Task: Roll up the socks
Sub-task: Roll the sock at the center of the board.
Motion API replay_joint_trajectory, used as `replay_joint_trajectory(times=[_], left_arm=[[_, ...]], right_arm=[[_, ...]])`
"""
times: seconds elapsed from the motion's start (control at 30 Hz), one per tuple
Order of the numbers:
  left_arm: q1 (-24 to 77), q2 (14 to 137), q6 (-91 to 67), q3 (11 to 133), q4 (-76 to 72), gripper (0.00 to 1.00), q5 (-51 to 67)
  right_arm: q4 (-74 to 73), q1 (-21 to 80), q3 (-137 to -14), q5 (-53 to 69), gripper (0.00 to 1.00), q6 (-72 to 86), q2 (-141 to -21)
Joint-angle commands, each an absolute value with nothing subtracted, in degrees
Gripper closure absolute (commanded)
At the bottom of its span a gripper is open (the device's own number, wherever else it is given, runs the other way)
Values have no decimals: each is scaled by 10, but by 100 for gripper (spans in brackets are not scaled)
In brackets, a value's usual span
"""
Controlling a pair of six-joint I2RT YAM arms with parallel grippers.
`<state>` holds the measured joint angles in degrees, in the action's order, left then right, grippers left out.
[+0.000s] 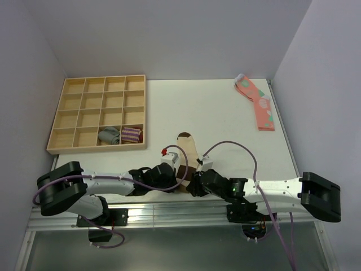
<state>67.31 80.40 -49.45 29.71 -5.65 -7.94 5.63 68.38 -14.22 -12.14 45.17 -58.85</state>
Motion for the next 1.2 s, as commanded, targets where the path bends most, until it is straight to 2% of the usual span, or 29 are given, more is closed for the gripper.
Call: replay_joint_trajectory(times=[0.0,0.37,0.53,0.8,0.87,1.03,1.1,1.17], left_arm=[[671,795,-494,308,-13,100,-71],[671,818,-492,328,-13,100,-67],[671,818,-496,330,-15,100,-68],[671,814,-500,321,-29,100,-63],[671,804,-502,309,-38,99,-64],[671,768,-504,278,-84,73,-74],[672,746,-505,260,-101,64,-89],[675,734,-509,249,-123,60,-107]], right_arm=[[85,693,-151,-155,58,466,-597],[104,713,-152,-156,58,470,-610],[107,720,-156,-155,70,480,-636],[72,721,-159,-171,75,504,-640],[42,719,-172,-171,80,511,-642],[-17,687,-191,-123,86,533,-668],[-20,670,-184,-99,87,541,-672],[-11,644,-173,-60,88,541,-671]])
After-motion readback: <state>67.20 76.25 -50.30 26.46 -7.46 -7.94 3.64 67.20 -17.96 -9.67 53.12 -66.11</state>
